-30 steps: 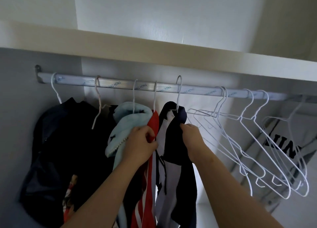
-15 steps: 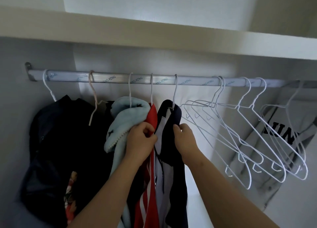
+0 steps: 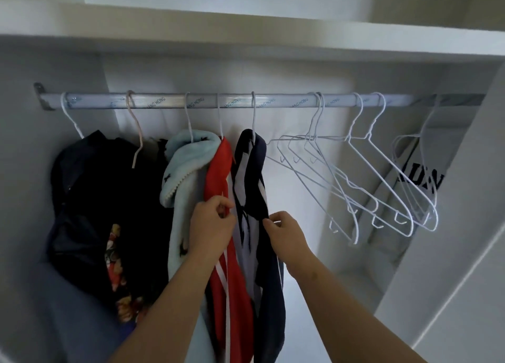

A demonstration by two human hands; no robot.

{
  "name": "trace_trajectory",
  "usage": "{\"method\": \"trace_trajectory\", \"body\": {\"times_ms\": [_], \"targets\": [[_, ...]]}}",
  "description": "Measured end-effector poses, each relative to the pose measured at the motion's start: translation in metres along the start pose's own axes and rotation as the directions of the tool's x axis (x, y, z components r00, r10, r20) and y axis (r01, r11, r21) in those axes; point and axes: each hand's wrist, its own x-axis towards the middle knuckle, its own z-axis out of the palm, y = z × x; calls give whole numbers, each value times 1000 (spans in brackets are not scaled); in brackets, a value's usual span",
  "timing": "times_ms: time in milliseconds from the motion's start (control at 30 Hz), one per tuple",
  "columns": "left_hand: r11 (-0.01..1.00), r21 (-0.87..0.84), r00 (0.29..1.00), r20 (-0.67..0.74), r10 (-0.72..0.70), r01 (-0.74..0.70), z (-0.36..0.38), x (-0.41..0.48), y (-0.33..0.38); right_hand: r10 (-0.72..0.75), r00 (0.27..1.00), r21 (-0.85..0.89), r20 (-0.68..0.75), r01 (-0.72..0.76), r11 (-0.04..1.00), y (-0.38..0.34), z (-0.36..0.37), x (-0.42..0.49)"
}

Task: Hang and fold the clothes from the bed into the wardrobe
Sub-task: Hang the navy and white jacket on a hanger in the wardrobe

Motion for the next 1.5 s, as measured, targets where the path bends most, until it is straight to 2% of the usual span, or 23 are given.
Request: {"method": "trace_trajectory", "body": {"times_ms": [100, 300, 500, 700, 867, 967, 1200, 1400, 1500], "targets": [[999, 33, 1000, -14, -27, 28, 1, -30, 7, 27, 999, 16, 29, -27, 999, 16, -12, -28], [989, -68, 991, 23, -133, 135, 10, -101, 22, 88, 994, 63, 71, -92, 994, 44, -39, -91], [953, -87, 952, 125, -278, 290, 28, -206, 27, 215, 968, 97, 126, -228, 969, 99, -62, -167], [881, -28, 854, 263, -450, 473, 42, -282, 28, 375, 914, 163, 151, -398, 903, 154, -74, -234], [842, 53, 761, 401, -510, 537, 56, -330, 20, 500, 858, 243, 117, -512, 824, 185, -87, -285], [825, 122, 681, 507, -529, 551, 61, -355, 9, 587, 806, 318, 70, -576, 753, 208, -93, -318], [803, 237, 500, 677, -540, 546, 63, -407, -7, 785, 607, 471, -124, -660, 585, 247, -99, -404], [890, 315, 302, 858, -416, 330, 62, -471, -4, 891, 403, 663, -210, -611, 433, 266, -75, -505], [918, 338, 193, 906, -377, 208, 60, -515, 3, 935, 291, 764, -201, -551, 336, 269, -66, -564]]}}
